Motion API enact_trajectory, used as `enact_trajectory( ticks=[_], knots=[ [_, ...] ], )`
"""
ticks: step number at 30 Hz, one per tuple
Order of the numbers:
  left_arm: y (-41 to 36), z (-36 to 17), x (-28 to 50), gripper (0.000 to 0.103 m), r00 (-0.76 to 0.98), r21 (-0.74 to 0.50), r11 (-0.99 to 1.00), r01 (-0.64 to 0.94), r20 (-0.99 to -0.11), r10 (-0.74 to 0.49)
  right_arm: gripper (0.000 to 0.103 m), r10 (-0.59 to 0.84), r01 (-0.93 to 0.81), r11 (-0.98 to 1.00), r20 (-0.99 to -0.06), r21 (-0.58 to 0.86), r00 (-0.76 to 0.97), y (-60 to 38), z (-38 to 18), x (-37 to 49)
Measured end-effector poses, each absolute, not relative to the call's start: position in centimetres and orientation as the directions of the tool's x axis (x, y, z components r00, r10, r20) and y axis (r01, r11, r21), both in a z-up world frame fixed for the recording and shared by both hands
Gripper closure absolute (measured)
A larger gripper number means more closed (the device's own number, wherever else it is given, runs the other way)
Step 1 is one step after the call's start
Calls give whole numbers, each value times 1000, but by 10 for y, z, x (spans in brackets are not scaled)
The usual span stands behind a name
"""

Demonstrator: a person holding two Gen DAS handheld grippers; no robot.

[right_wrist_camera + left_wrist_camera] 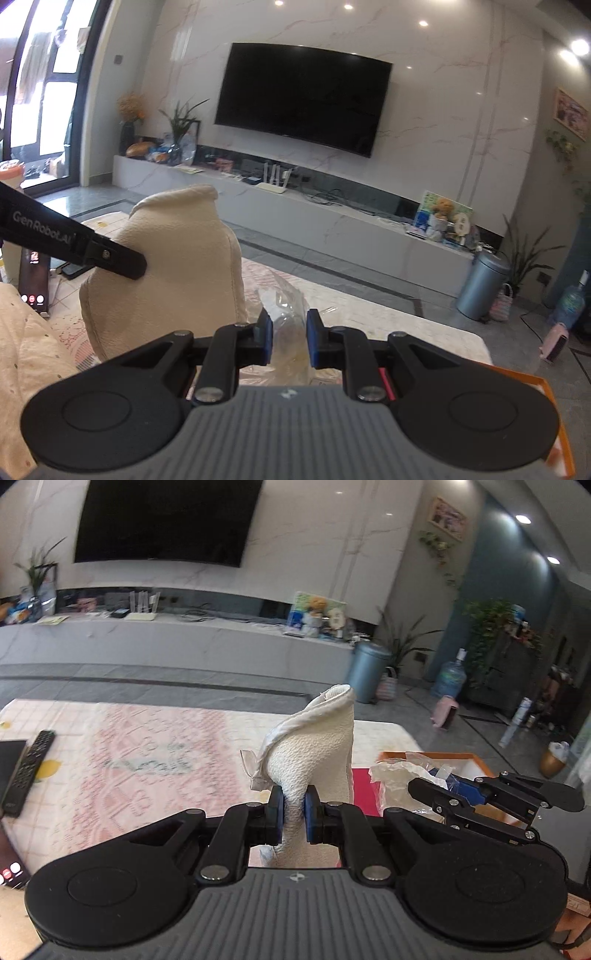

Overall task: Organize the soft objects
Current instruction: 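Carry the beige bag and plastic bag into the orange box and open both tools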

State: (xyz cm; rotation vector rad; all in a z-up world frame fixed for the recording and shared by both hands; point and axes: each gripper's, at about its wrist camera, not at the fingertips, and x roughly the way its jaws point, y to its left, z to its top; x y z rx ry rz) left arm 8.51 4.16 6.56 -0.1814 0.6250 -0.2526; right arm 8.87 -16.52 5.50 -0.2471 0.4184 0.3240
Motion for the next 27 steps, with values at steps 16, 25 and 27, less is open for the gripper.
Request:
enact_trajectory(
  ticks=[16, 25, 27],
  knots=[
    [-131, 64, 170, 92, 629, -245, 834, 494, -562, -537, 86, -9, -88, 977, -448, -196, 894, -320, 67, 106],
    [-197, 1, 228, 92, 456, -199, 815, 544, -746, -486, 86, 0, -39, 998, -605, -52, 797, -374, 22, 154],
    [-202, -13, 235, 92, 427, -189, 816, 547, -775, -466, 86, 8, -49, 998, -635, -47, 772, -375, 8, 159]
  ],
)
